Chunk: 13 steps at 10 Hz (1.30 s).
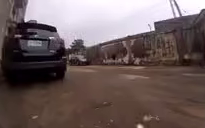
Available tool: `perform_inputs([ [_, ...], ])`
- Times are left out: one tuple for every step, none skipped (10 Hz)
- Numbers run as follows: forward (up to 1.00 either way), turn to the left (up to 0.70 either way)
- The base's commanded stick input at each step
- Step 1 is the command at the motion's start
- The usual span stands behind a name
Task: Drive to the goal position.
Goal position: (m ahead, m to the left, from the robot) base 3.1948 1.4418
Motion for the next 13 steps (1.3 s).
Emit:
perform_inputs([
  [0.5, 0.0],
  [0.5, 0.0],
  [0.5, 0.0],
  [0.5, 0.0],
  [0.5, 0.0],
  [0.5, 0.0],
  [0.5, 0.0],
  [0.5, 0.0],
  [0.5, 0.0],
  [0.5, 0.0],
  [0.5, 0.0],
  [0.5, 0.0],
  [0.5, 0.0],
])
